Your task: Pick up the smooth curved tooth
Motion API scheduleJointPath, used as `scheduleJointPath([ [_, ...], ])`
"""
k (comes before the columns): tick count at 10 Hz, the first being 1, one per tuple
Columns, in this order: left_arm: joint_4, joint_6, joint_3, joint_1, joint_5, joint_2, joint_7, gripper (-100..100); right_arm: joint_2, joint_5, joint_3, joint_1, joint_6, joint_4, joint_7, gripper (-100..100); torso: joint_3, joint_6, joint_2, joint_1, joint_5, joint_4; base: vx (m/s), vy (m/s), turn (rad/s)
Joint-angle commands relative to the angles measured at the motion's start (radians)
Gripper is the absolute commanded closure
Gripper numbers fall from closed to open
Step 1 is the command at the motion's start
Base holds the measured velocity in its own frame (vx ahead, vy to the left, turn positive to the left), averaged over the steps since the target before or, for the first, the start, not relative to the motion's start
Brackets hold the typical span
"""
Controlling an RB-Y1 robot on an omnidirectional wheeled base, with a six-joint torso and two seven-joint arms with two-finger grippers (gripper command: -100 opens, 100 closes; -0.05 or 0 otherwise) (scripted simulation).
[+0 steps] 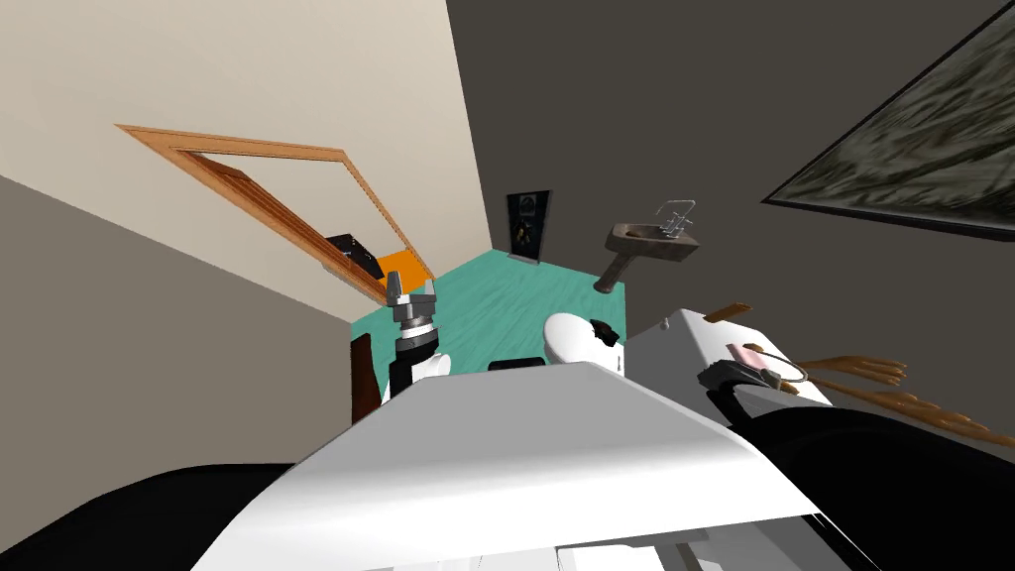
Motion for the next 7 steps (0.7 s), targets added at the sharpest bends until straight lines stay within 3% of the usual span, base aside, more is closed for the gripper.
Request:
scheduleJointPath([
  [1, 0.000, 0.000, 0.000, 0.000, 0.000, 0.000, 0.000, 0, -0.015, 0.030, -0.006, 0.014, 0.017, -0.050, 0.008, 100, 0.000, 0.000, 0.000, 0.000, 0.000, 0.000, 0.142, -0.059, -0.341],
  [4, 0.000, 0.000, 0.000, 0.000, 0.000, 0.000, 0.000, 0, -0.035, 0.082, -0.010, 0.029, 0.051, -0.143, 0.027, 100, 0.001, 0.000, 0.001, 0.003, 0.001, 0.000, 0.123, -0.018, -0.349],
  [6, 0.000, 0.000, 0.000, 0.000, 0.000, 0.000, 0.000, 0, -0.032, 0.080, -0.009, 0.028, 0.047, -0.138, 0.025, 100, 0.002, -0.002, 0.004, 0.003, 0.001, 0.001, 0.030, 0.007, -0.045],
  [7, 0.000, 0.000, 0.000, 0.000, 0.000, 0.000, 0.000, 0, -0.033, 0.080, -0.010, 0.029, 0.048, -0.141, 0.025, 0, 0.004, -0.002, 0.007, 0.003, 0.001, 0.001, 0.000, 0.000, 0.000],
])
